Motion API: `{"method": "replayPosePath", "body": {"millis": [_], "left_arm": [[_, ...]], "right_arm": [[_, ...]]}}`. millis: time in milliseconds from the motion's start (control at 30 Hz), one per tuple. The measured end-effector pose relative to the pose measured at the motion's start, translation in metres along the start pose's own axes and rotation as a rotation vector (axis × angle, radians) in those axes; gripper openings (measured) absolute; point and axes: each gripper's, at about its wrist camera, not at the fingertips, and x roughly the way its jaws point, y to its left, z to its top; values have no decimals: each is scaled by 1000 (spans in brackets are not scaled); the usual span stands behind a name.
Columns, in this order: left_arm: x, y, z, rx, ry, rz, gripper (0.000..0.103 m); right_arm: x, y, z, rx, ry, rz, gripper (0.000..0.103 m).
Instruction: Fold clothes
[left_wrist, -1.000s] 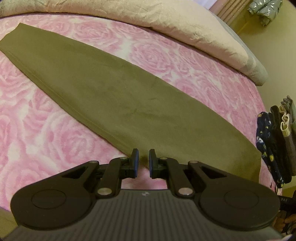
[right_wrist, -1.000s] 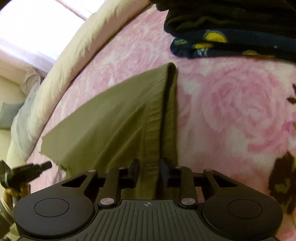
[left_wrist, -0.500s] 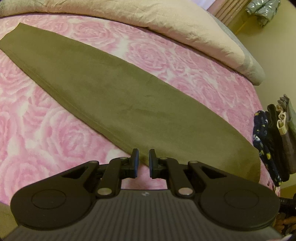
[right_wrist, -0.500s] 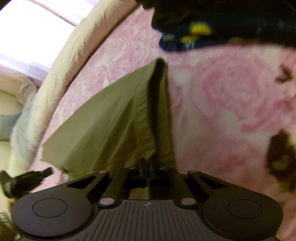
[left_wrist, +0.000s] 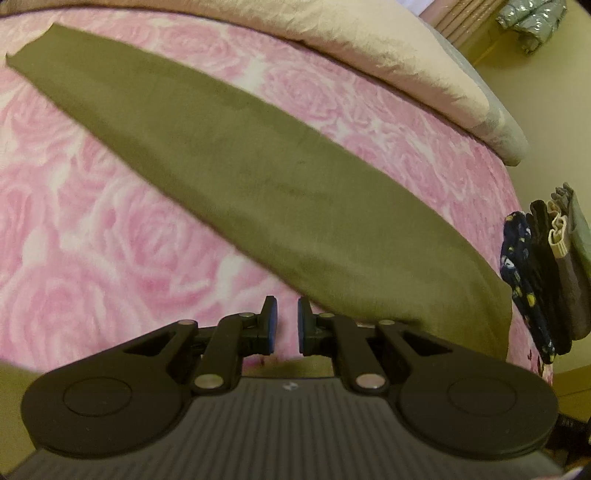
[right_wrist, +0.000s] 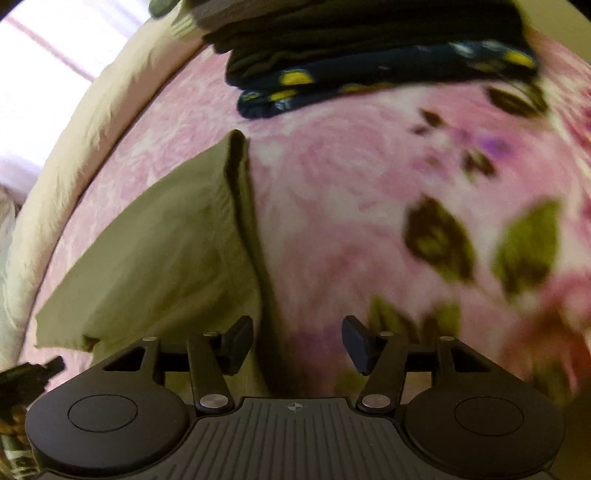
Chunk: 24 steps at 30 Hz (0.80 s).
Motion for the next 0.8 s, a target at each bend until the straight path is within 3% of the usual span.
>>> {"method": "replayPosePath", "body": {"millis": [133, 200, 367, 500, 667, 800], "left_arm": [[5, -2, -13, -8, 33, -3, 6], [4, -3, -16, -5, 40, 0, 6], [-8, 8, -11, 19, 30, 36, 6], [-16, 16, 4, 13, -15, 50, 6], [-2, 4, 31, 97, -86, 26, 6], [25, 3, 50, 180, -121, 19, 7]], "right_arm": [[11, 24, -21, -110, 46, -51, 53], [16, 25, -28, -140, 45, -128, 34], [3, 18, -33, -112, 64, -245, 35], [-1, 41, -16, -189, 29, -326, 35], [22, 104, 3, -377, -120, -223, 35], [65, 145, 3, -485, -146, -107, 35]]}}
